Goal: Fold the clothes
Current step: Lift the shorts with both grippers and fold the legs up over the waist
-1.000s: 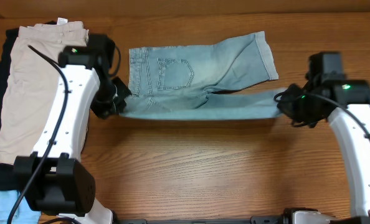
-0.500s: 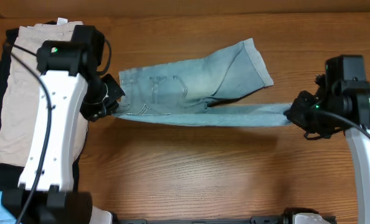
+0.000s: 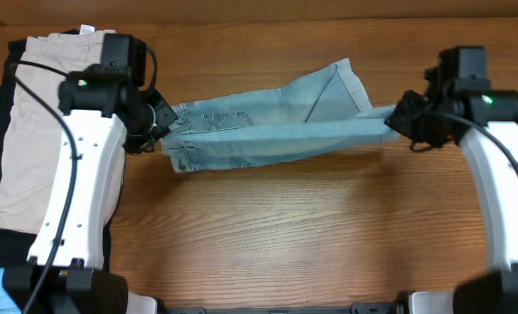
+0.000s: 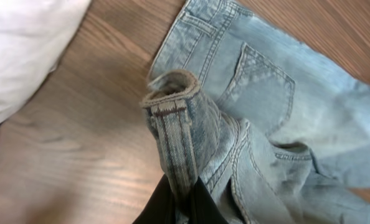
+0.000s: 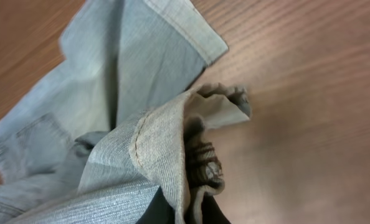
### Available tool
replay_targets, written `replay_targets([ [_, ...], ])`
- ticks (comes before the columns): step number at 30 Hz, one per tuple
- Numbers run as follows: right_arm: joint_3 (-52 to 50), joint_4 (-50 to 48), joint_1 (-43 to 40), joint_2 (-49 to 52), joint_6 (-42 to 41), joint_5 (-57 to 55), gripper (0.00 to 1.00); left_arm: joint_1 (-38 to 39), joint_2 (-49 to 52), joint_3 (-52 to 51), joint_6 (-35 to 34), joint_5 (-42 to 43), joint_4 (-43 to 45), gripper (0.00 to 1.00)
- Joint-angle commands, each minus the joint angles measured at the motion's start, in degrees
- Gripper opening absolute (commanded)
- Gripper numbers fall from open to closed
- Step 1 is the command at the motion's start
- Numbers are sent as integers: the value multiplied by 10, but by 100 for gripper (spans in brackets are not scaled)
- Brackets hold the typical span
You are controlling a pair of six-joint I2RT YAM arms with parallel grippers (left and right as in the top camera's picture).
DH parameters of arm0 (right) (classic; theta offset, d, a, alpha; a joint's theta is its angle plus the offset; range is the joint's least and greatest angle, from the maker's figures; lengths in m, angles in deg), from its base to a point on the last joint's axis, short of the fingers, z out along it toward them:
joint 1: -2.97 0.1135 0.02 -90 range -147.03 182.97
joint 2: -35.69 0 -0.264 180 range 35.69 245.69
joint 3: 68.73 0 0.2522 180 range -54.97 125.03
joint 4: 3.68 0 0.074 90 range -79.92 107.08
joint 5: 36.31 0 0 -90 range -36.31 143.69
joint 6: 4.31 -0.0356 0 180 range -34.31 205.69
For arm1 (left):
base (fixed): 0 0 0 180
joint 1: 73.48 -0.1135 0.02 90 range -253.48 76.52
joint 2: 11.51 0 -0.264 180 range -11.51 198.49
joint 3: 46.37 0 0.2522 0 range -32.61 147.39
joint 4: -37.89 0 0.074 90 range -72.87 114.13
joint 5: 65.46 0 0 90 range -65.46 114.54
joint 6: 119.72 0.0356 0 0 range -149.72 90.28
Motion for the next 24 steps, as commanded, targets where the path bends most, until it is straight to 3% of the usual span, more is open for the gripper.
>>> replay_targets([
  [1, 15, -37, -8, 49, 11, -32, 4, -2, 24, -42, -25, -41, 38, 4],
  [13, 16, -258, -7, 156, -7, -33, 4, -2, 133, -68, -29, -41, 209, 4],
  [14, 16, -280, -7, 160, -8, -32, 6, -2, 141, -68, -29, -42, 235, 4],
  [15, 16, -308, -7, 165, -16, -32, 17, -2, 148, -68, -29, -42, 260, 8],
  [17, 15, -369, -4, 172, -19, -28, 54, -2, 162, -68, -27, -44, 320, 38],
  [18, 15, -393, -2, 177, -20, -27, 73, -2, 165, -68, -21, -45, 345, 59],
  [20, 15, -430, 1, 180, -23, -20, 99, -3, 171, -67, -3, -41, 391, 100],
  [24, 17, -451, 2, 179, -33, -15, 100, -12, 169, -45, -3, -40, 410, 100],
])
